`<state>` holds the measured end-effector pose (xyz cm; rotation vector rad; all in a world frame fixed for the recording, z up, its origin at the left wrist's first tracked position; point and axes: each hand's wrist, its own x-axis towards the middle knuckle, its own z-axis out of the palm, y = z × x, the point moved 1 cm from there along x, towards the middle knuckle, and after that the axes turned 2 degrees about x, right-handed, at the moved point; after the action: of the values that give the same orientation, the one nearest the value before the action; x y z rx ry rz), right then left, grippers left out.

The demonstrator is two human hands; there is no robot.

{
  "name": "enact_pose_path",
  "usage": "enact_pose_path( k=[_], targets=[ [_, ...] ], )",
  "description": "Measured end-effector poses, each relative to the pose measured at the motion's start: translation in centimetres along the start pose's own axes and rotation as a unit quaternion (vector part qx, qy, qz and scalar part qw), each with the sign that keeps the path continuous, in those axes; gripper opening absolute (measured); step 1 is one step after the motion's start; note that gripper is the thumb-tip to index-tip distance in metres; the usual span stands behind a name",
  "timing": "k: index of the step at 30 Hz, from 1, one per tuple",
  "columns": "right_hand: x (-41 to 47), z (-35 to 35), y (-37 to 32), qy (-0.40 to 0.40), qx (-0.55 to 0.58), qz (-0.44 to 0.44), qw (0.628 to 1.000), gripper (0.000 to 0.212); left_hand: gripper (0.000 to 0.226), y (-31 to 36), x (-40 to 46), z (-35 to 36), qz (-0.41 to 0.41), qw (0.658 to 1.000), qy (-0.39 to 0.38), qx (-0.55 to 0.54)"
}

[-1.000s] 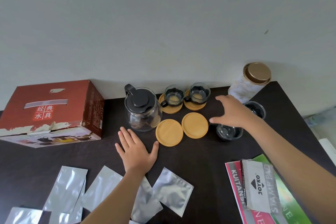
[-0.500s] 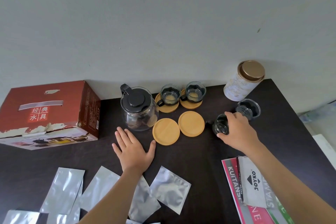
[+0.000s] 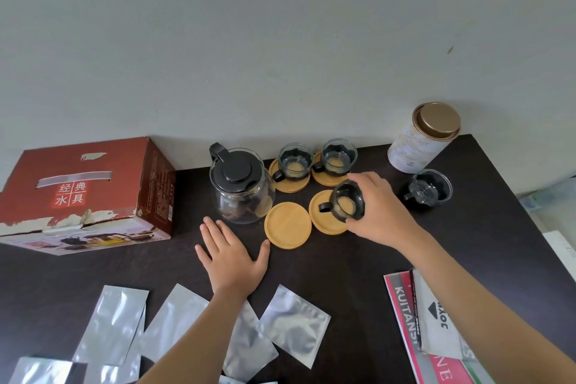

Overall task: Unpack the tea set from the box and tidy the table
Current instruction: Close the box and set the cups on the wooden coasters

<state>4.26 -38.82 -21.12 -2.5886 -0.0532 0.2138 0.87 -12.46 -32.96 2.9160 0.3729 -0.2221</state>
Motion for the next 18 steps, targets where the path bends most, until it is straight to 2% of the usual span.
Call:
enact_pose_path(
  k=[9, 18],
  targets=[
    [2.0, 4.0, -5.5, -0.103, 0.020, -0.107, 0.989, 0.088, 0.109, -0.1, 0.0, -0.2, -0.001, 1.000, -0.002, 0.009],
    [2.8, 6.2, -6.1, -0.127, 0.019, -0.111, 0.986, 0.089, 0.111, -0.2, 0.0, -0.2, 0.002, 1.000, -0.002, 0.003]
  ],
)
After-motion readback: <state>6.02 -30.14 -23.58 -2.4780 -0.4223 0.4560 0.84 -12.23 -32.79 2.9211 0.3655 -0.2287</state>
